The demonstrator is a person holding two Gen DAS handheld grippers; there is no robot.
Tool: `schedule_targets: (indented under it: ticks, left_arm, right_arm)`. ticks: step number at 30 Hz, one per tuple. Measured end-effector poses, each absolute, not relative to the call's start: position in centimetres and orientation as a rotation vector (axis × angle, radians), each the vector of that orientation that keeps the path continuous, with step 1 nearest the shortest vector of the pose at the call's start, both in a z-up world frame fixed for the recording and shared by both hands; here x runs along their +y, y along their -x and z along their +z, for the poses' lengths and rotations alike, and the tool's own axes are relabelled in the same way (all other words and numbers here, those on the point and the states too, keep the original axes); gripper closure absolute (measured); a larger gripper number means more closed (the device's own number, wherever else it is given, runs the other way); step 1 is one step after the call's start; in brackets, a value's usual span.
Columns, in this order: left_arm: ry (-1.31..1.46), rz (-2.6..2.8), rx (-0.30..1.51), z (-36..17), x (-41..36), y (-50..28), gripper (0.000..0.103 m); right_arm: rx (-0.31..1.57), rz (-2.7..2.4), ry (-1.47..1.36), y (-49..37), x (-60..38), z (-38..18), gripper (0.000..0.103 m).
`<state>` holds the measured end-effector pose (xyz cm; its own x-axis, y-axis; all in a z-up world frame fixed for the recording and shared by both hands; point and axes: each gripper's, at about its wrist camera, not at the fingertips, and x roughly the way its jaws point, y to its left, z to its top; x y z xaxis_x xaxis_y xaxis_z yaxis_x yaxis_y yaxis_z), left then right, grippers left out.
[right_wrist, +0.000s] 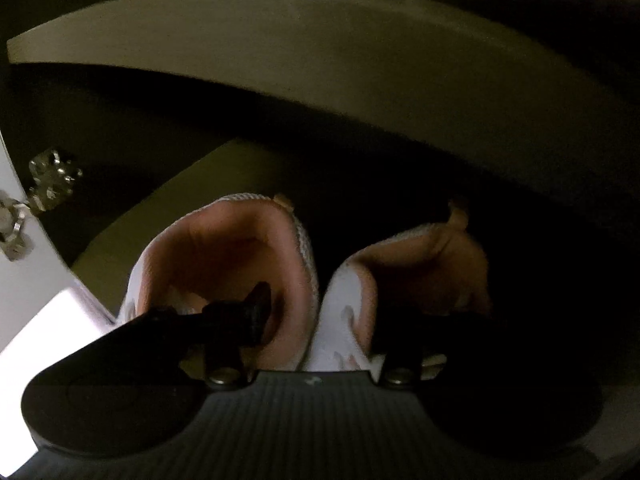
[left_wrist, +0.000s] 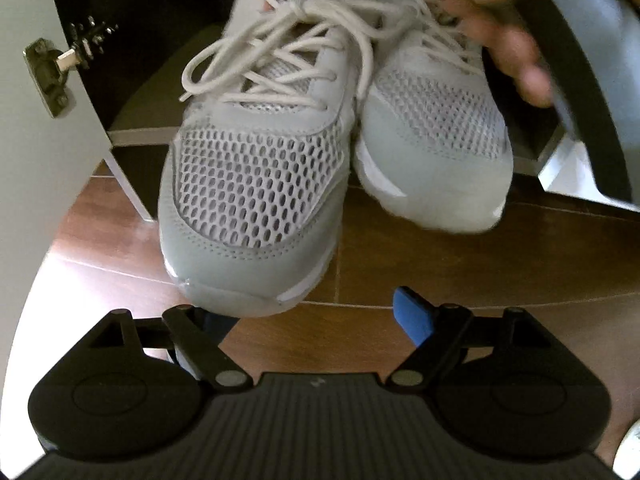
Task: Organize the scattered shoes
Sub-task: 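Lower the pink-lined sneakers onto the middle shelf and open the right tool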
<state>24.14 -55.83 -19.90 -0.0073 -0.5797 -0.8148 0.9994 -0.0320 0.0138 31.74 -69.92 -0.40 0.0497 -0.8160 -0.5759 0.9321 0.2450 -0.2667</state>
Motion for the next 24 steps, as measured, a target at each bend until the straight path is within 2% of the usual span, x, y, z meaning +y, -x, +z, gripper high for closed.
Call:
schedule_targets:
  ticks: [1, 2, 5, 10, 12, 13, 14, 16, 21, 24]
  left_arm:
    - [-0.775, -1.464, 0.716, -19.7, -55.9, -24.3, 0.02]
    - [-0.788, -1.464, 0.714, -19.6, -56.1, -24.4, 0.021]
    - [-0.828, -1.473, 0.702, -19.6, -56.4, -24.3, 0.021]
    - [-0.932, -1.546, 0.61, -19.3, -56.5, -23.2, 0.021]
    - [-1.0, -1.592, 0.56, -19.3, -56.5, -22.7, 0.021]
    - [-1.028, -1.609, 0.539, -19.4, -56.4, -22.6, 0.021]
    - [-1.056, -1.623, 0.519, -19.5, -56.3, -22.6, 0.021]
    - [-1.134, -1.657, 0.467, -19.8, -56.2, -22.4, 0.022]
    - [-1.306, -1.742, 0.353, -20.4, -56.3, -21.6, 0.022]
    - [-1.336, -1.756, 0.33, -20.5, -57.0, -21.2, 0.022]
  right_arm:
    - [0.712, -1.361, -0.106, -32.0, -69.2, -0.2, 0.006]
    - [0.707, -1.37, -0.019, -32.3, -68.5, -0.1, 0.005]
    - [0.703, -1.312, 0.003, -31.8, -67.1, 0.3, 0.006]
    - [0.628, -1.282, -0.188, -26.8, -62.9, 3.2, 0.01]
    - [0.64, -1.264, -0.273, -26.9, -59.6, 2.1, 0.023]
    - [0.651, -1.252, -0.329, -26.7, -57.1, 1.6, 0.043]
    - [0.665, -1.239, -0.388, -26.5, -54.9, 1.1, 0.07]
    - [0.743, -1.221, -0.562, -27.4, -54.7, -1.7, 0.088]
    - [0.856, -1.164, -0.877, -30.2, -56.4, -9.0, 0.088]
    - [0.797, -1.196, -0.931, -29.6, -58.2, -9.1, 0.087]
